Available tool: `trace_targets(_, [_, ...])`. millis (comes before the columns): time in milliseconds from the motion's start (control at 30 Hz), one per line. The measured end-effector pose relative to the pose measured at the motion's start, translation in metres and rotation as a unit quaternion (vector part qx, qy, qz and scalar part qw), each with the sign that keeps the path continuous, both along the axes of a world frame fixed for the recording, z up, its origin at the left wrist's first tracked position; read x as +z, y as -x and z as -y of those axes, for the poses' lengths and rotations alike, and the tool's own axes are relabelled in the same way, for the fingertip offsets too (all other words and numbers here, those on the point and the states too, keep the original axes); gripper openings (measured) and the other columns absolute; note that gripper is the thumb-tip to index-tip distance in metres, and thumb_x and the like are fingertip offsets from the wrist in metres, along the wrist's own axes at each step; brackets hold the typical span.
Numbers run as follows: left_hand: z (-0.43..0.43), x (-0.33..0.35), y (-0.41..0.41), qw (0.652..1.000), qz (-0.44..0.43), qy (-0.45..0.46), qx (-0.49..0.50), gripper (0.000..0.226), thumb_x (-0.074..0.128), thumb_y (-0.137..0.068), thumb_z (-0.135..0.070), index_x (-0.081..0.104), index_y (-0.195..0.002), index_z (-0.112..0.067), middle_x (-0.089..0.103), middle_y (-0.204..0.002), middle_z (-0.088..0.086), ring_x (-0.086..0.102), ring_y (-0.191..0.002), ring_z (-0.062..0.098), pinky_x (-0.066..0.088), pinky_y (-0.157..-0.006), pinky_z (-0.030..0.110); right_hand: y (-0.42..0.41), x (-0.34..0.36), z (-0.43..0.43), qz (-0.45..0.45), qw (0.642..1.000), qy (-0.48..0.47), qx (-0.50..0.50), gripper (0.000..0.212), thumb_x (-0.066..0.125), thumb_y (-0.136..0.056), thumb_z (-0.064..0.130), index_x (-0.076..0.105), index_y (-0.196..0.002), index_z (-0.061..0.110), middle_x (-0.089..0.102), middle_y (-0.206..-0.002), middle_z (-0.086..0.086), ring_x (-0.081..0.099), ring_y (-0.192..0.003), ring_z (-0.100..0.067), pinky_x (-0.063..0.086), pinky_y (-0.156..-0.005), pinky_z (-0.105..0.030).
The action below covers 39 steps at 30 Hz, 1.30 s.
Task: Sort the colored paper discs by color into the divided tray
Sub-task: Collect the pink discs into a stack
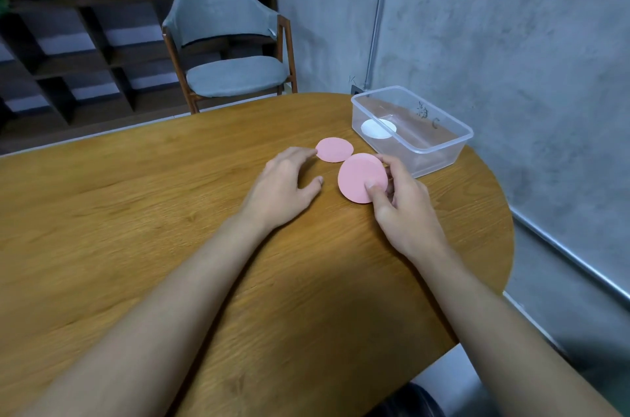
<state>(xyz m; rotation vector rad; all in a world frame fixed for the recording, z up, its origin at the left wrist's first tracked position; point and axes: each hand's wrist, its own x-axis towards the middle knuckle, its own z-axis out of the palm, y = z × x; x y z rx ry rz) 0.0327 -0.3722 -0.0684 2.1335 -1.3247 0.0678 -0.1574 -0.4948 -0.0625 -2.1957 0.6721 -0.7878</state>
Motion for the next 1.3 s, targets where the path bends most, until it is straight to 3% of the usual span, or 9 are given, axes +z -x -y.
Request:
trace_targets(267, [0.049,0.009,-0.03,0.993,0.012,-0.106,-0.044,0.067,0.06,-0.101,-0.042,0.035,-0.16,-0.025,0.025,-0.17,-0.005,0.02,-0.158,0.017,0.02,-0.127,0.046,-0.003,0.0,-0.001,-0.01,1.0,0.01,-0.003,0.036,0.056,-0.102,0.02,0.052,-0.138,0.025,0.061,-0.115,0.01,0.054,-0.101,-0.013,0.044,-0.091,-0.031])
trace_targets(400, [0.054,0.011,-0.037,0.987,0.017,-0.143,-0.068,0.058,0.056,-0.102,-0.047,0.044,-0.156,-0.03,0.037,-0.164,-0.008,0.029,-0.155,0.019,0.025,-0.126,0.047,-0.003,0.001,-0.002,-0.022,1.0,0.014,-0.001,0.037,0.055,-0.104,0.022,0.049,-0.14,0.026,0.061,-0.125,0.009,0.056,-0.113,-0.016,0.046,-0.098,-0.035])
trace_targets(533, [0.046,0.011,-0.039,0.987,0.105,-0.103,-0.062,0.039,0.055,-0.101,-0.051,0.07,-0.121,-0.02,0.072,-0.128,0.003,0.064,-0.12,0.029,0.052,-0.098,0.045,-0.004,0.002,-0.003,-0.019,1.0,0.012,-0.002,0.037,0.055,-0.104,0.022,0.05,-0.14,0.026,0.062,-0.123,0.008,0.055,-0.111,-0.015,0.045,-0.097,-0.033])
trace_targets(767, [0.024,0.01,-0.019,0.978,0.196,-0.07,-0.035,0.044,0.032,-0.108,-0.041,0.067,-0.108,-0.015,0.074,-0.093,0.011,0.069,-0.085,0.039,0.054,-0.07,0.044,-0.002,0.001,-0.004,-0.015,1.0,0.006,-0.006,0.035,0.056,-0.103,0.021,0.052,-0.137,0.026,0.062,-0.112,0.009,0.051,-0.099,-0.013,0.04,-0.089,-0.03])
trace_targets(833, [0.013,0.006,-0.01,0.986,0.165,-0.015,-0.01,0.029,0.042,-0.108,-0.033,0.062,-0.102,-0.013,0.074,-0.088,0.011,0.068,-0.076,0.041,0.049,-0.062,0.04,-0.003,0.002,-0.004,-0.016,1.0,0.005,-0.009,0.036,0.056,-0.103,0.022,0.052,-0.138,0.026,0.061,-0.111,0.01,0.051,-0.1,-0.014,0.039,-0.089,-0.029])
trace_targets(933, [-0.007,0.003,0.002,0.997,0.042,0.06,0.021,0.009,0.048,-0.099,-0.03,0.054,-0.101,-0.023,0.078,-0.099,-0.008,0.071,-0.081,0.024,0.056,-0.074,0.038,-0.002,0.005,-0.006,-0.016,1.0,0.007,-0.013,0.038,0.055,-0.103,0.021,0.053,-0.141,0.025,0.062,-0.115,0.009,0.053,-0.104,-0.014,0.044,-0.097,-0.034])
trace_targets(1000, [-0.02,0.003,0.01,0.993,-0.021,0.105,0.049,0.005,0.057,-0.094,-0.024,0.059,-0.099,-0.024,0.07,-0.082,-0.011,0.062,-0.072,0.015,0.052,-0.076,0.032,-0.002,0.006,-0.006,-0.021,1.0,0.013,-0.017,0.043,0.054,-0.104,0.021,0.051,-0.147,0.023,0.064,-0.128,0.005,0.055,-0.115,-0.017,0.044,-0.107,-0.038])
trace_targets(1167, [-0.038,0.013,0.035,0.963,-0.214,0.165,-0.004,0.021,0.064,-0.093,-0.009,0.071,-0.097,-0.028,0.075,-0.089,-0.011,0.069,-0.083,0.01,0.054,-0.081,0.027,-0.003,0.005,-0.005,-0.03,0.999,0.035,-0.017,0.053,0.053,-0.105,0.022,0.041,-0.157,0.021,0.055,-0.151,0.001,0.051,-0.135,-0.021,0.039,-0.117,-0.042])
trace_targets(1300, [-0.034,0.01,0.039,0.965,-0.226,0.13,-0.038,0.024,0.067,-0.096,-0.015,0.076,-0.112,-0.03,0.078,-0.094,-0.008,0.073,-0.079,0.021,0.058,-0.082,0.033,-0.002,0.005,-0.005,-0.027,0.999,0.034,-0.004,0.054,0.051,-0.106,0.019,0.038,-0.159,0.021,0.049,-0.156,0.003,0.043,-0.144,-0.015,0.033,-0.121,-0.034])
